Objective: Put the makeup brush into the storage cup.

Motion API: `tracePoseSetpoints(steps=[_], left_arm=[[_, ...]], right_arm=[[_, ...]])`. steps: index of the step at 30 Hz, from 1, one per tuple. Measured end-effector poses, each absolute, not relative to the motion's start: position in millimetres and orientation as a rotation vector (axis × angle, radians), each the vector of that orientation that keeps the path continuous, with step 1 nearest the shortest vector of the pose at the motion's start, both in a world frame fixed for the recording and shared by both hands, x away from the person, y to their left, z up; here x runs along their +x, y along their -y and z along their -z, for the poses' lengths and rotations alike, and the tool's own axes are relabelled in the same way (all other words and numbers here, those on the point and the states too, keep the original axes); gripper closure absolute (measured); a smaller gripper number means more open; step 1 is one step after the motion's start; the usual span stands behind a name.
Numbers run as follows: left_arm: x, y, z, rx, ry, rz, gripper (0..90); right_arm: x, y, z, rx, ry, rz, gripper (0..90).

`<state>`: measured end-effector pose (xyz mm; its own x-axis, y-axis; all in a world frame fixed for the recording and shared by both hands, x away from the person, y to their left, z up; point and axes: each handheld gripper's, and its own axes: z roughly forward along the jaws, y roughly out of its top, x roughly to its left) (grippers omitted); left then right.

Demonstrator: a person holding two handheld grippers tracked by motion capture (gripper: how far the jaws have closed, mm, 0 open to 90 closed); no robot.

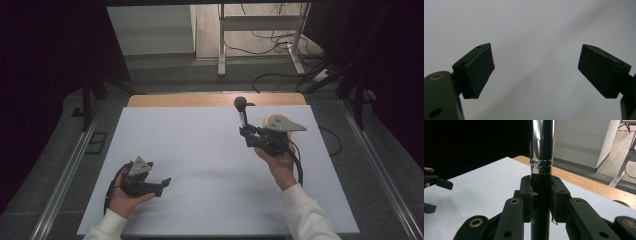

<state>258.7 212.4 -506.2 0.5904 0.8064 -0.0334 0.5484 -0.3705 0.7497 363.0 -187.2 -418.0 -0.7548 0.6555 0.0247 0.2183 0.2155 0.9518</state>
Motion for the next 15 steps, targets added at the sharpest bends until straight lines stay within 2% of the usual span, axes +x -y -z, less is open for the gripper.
tracePoseSetpoints(steps=[15], left_arm=[[258.7,-212.8,505.7,2.068,-1.072,-0.44,14.0]], right_arm=[[376.3,194.5,406.3,0.828,-2.044,-1.583,74.2]])
